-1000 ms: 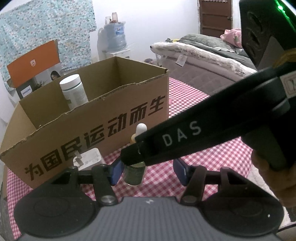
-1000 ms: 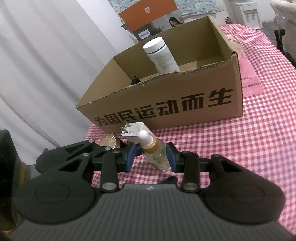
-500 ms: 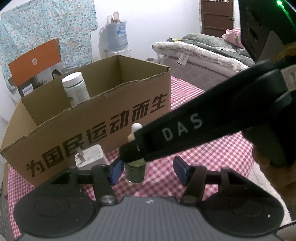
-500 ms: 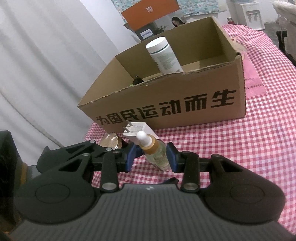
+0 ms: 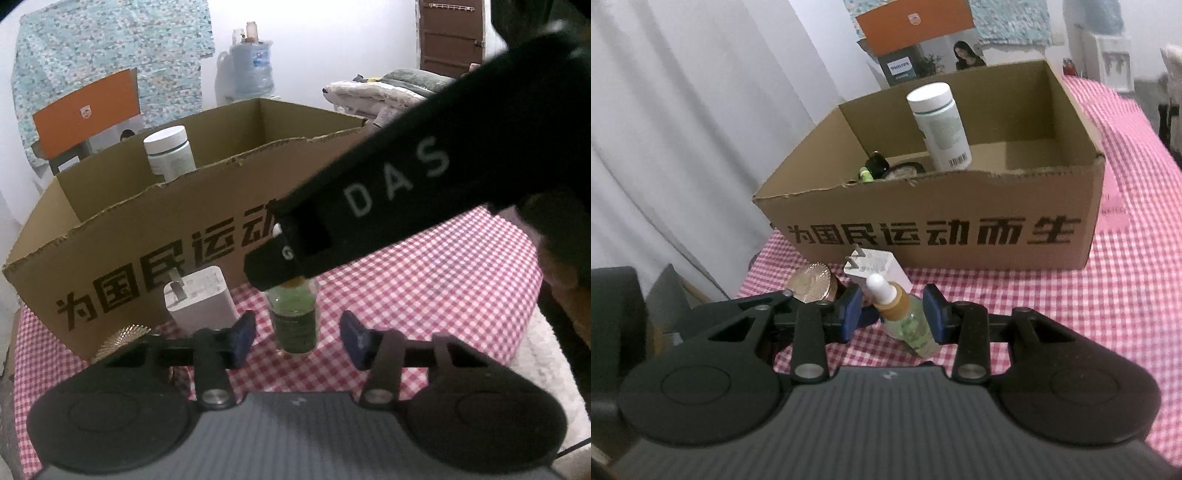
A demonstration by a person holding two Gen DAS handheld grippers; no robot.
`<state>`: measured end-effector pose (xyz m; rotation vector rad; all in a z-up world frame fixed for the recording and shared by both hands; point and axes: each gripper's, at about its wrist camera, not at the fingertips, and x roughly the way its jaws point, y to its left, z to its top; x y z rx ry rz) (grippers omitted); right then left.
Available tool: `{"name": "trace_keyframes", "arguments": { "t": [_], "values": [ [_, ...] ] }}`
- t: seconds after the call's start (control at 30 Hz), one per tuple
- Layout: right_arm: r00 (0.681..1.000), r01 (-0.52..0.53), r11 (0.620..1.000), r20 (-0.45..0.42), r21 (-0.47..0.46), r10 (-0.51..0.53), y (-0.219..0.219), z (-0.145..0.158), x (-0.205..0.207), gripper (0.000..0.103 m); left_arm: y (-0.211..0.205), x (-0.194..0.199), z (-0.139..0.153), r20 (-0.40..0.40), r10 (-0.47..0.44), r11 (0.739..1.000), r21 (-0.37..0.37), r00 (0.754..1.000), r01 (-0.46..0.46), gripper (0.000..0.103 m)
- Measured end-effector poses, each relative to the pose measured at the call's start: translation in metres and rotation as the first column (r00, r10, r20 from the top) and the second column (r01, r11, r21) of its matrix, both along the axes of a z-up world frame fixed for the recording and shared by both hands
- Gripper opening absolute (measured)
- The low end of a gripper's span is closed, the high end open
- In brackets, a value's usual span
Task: Organize rigid objects
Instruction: 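Close the right tool around the green dropper bottle and lift it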
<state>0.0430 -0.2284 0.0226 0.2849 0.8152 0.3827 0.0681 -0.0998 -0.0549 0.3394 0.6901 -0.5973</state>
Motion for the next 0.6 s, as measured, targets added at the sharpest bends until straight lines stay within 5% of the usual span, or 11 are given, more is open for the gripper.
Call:
{"name": "trace_keyframes", "arguments": {
  "t": [0.17, 0.3, 0.6],
  "values": [
    [0.999, -0.018, 0.997, 0.025, -0.07, 0.02, 0.01, 0.004, 0.002, 0.03, -0.002, 0.004, -0.005, -0.002, 0.005, 1.0, -0.011, 1.0, -0.005, 0.034],
    [1.0, -0.006, 0.996, 0.029, -0.092, 0.009, 0.009, 0.007, 0.001, 0.022, -0.002, 0.008, -0.005, -0.017, 0.007, 0.999, -0.044, 1.0, -0.007, 0.034],
    [0.999, 0.022, 0.994, 0.03, -0.106, -0.019, -0.004, 0.009, -0.007, 0.02, -0.014, 0.008, -0.008, -0.003, -0.019, 0.998, -0.053, 1.0, 0.019, 0.034]
  ]
}}
